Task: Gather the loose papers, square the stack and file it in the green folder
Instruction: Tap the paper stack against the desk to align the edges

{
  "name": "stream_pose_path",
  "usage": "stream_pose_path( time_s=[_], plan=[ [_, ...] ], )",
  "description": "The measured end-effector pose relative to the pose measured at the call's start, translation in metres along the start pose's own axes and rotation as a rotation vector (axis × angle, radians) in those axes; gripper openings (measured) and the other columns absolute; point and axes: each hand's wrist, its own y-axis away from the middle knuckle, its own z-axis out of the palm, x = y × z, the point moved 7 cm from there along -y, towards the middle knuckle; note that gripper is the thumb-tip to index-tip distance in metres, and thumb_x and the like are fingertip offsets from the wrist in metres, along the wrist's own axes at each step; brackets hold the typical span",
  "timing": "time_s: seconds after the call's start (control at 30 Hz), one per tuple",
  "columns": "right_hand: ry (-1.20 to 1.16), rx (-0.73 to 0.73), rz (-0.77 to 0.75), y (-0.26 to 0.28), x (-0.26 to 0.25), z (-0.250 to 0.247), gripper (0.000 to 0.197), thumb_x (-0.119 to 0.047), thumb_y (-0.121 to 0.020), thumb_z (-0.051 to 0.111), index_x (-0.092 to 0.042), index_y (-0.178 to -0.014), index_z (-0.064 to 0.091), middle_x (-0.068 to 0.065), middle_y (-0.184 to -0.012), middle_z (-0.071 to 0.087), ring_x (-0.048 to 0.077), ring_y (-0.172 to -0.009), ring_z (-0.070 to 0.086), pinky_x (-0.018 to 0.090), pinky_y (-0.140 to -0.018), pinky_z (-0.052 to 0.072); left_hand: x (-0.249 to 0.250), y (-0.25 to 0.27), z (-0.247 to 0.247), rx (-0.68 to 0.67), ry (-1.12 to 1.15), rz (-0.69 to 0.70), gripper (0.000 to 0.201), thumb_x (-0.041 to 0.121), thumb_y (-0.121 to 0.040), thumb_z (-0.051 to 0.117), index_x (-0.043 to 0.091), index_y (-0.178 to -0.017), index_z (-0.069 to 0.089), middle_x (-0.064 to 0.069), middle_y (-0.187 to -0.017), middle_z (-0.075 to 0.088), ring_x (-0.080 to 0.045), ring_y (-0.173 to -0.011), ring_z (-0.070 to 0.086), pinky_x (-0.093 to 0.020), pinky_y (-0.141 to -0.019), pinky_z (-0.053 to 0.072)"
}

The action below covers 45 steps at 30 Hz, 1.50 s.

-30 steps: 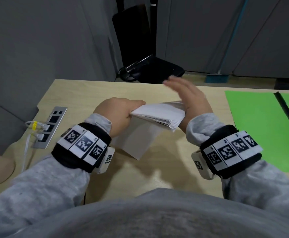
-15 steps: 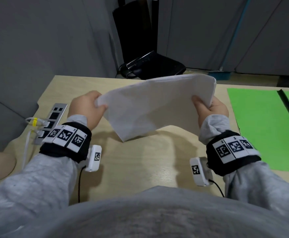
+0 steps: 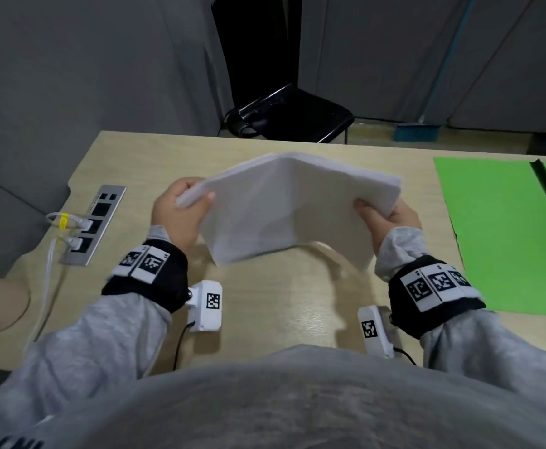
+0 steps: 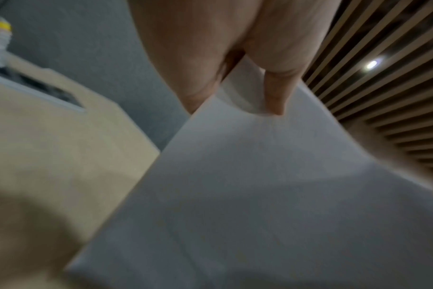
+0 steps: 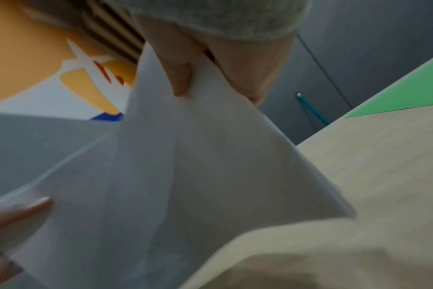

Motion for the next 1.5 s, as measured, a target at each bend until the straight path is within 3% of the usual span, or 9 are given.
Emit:
stream_pose_path(
  time_s=[0.2, 0.3, 0.47, 0.57, 0.73, 0.93, 1.07, 1.17, 1.5],
  plan=[
    [-0.162, 0.076, -0.026, -0.004, -0.004, -0.01, 0.019, -0.012, -0.085, 0.062, -0.015, -0.104, 0.062, -0.005, -0.079, 0.064, -0.007, -0.058, 0.062, 0.006, -0.053, 0.046, 0.032, 0.002, -0.015, 0.024, 0.087, 0.182, 0.025, 0.009, -0.08, 0.069, 0.034, -0.081, 0.065, 0.029, -0.07, 0.067, 0.009, -0.069, 0.058, -0.01, -0.065, 0.044],
    [0.119, -0.023, 0.06, -0.002, 0.014, 0.001, 0.03, -0.019, -0.084, 0.064, -0.01, -0.113, 0.062, 0.005, -0.09, 0.062, 0.018, -0.08, 0.058, 0.021, -0.067, 0.044, 0.009, 0.01, 0.001, -0.072, -0.019, 0.051, 0.019, 0.012, -0.08, 0.071, 0.028, -0.086, 0.065, 0.023, -0.07, 0.067, 0.01, -0.066, 0.057, -0.009, -0.063, 0.043],
    [0.177, -0.047, 0.184, -0.003, 0.028, 0.001, 0.038, -0.026, -0.082, 0.066, -0.01, -0.116, 0.059, 0.009, -0.092, 0.06, 0.024, -0.083, 0.055, 0.027, -0.078, 0.037, -0.031, 0.016, 0.0, -0.042, -0.04, -0.202, 0.029, 0.02, -0.079, 0.073, 0.017, -0.106, 0.061, -0.001, -0.096, 0.064, -0.018, -0.086, 0.06, -0.02, -0.072, 0.045],
    [0.144, -0.042, 0.117, -0.005, 0.019, 0.004, 0.03, -0.027, -0.083, 0.065, -0.012, -0.11, 0.062, 0.006, -0.088, 0.064, 0.024, -0.085, 0.058, 0.026, -0.077, 0.043, -0.024, 0.014, 0.005, -0.034, -0.059, -0.211, 0.031, 0.023, -0.084, 0.068, 0.007, -0.11, 0.063, -0.004, -0.097, 0.062, -0.018, -0.084, 0.059, -0.024, -0.073, 0.042],
    [-0.157, 0.101, -0.005, -0.003, -0.004, -0.007, 0.014, -0.018, -0.082, 0.066, -0.021, -0.095, 0.061, -0.013, -0.069, 0.068, -0.006, -0.059, 0.063, 0.012, -0.058, 0.05, -0.002, 0.004, -0.011, 0.098, 0.104, -0.086, 0.023, 0.016, -0.077, 0.074, 0.015, -0.098, 0.063, 0.007, -0.084, 0.065, 0.015, -0.061, 0.06, -0.005, -0.056, 0.046],
    [0.032, 0.007, 0.106, -0.001, 0.016, 0.005, 0.036, -0.021, -0.08, 0.068, -0.019, -0.115, 0.058, 0.002, -0.091, 0.062, 0.022, -0.084, 0.057, 0.022, -0.074, 0.043, -0.026, 0.005, 0.0, 0.024, 0.038, -0.219, 0.031, 0.015, -0.072, 0.079, 0.011, -0.1, 0.067, -0.002, -0.091, 0.068, -0.017, -0.081, 0.066, -0.011, -0.059, 0.048],
    [-0.106, 0.029, 0.045, 0.0, 0.009, 0.002, 0.014, -0.016, -0.082, 0.066, -0.02, -0.095, 0.063, -0.011, -0.072, 0.067, -0.003, -0.061, 0.065, 0.003, -0.052, 0.044, -0.017, 0.001, -0.01, 0.064, 0.122, -0.147, 0.034, 0.016, -0.07, 0.08, 0.011, -0.101, 0.067, 0.0, -0.09, 0.07, -0.006, -0.074, 0.067, -0.01, -0.063, 0.051],
    [0.029, 0.005, -0.008, -0.005, 0.006, -0.001, 0.028, -0.018, -0.078, 0.07, -0.016, -0.105, 0.064, -0.004, -0.087, 0.067, 0.011, -0.08, 0.061, -0.002, -0.055, 0.04, -0.017, -0.002, -0.007, -0.035, 0.095, -0.097, 0.034, 0.013, -0.069, 0.08, 0.023, -0.097, 0.064, 0.008, -0.086, 0.065, 0.005, -0.07, 0.061, -0.008, -0.064, 0.047],
    [0.0, 0.003, 0.069, -0.006, 0.007, 0.002, 0.027, -0.02, -0.077, 0.072, -0.017, -0.103, 0.066, 0.0, -0.087, 0.068, 0.012, -0.081, 0.066, 0.022, -0.075, 0.048, -0.018, -0.003, -0.007, -0.05, 0.116, -0.104, 0.036, 0.029, -0.057, 0.08, 0.031, -0.089, 0.065, 0.006, -0.087, 0.068, -0.013, -0.082, 0.064, -0.024, -0.073, 0.052]
  ],
)
